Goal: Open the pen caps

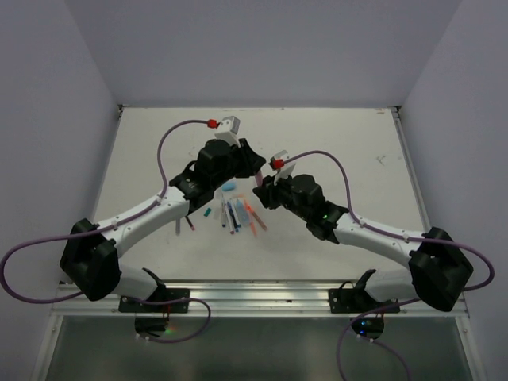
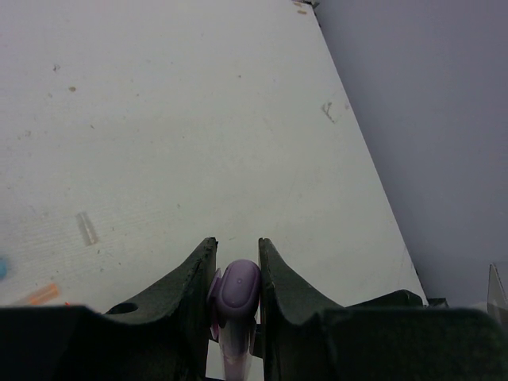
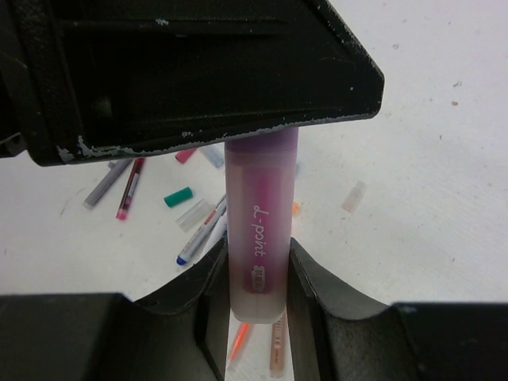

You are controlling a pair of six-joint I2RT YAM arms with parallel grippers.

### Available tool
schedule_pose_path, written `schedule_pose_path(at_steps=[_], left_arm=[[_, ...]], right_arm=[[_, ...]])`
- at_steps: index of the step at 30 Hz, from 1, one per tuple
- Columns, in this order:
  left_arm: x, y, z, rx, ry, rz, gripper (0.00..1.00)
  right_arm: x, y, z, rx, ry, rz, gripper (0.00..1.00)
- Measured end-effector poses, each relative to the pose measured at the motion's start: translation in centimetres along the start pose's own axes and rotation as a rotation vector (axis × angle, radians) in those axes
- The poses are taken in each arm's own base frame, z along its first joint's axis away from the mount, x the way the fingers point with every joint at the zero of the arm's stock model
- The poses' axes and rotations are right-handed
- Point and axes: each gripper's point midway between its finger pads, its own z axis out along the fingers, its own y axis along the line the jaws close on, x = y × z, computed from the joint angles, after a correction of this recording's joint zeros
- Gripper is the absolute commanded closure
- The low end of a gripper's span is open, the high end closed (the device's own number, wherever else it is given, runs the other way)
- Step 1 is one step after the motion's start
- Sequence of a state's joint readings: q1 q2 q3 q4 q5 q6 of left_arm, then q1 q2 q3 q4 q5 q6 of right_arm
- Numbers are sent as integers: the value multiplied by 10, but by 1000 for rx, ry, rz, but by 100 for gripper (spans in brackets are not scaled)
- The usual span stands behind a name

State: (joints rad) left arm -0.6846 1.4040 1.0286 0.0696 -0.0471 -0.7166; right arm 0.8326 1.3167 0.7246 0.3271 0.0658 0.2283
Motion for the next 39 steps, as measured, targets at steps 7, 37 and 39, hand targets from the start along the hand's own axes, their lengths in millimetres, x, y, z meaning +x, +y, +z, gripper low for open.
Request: schedule_pose_path(at_steps=[7,37,39], left_arm=[[-18,-18,-2,27,-39,43,100],[-259,-108,-99,214,-736,-5,100],[-239,-89,-86,166,-663,10,100]], right_arm=[[-18,-2,-7,2,-81,-5,100],[125,-24,-55,48,335,-10,100],[121,-28,-55,73,333,-6,100]])
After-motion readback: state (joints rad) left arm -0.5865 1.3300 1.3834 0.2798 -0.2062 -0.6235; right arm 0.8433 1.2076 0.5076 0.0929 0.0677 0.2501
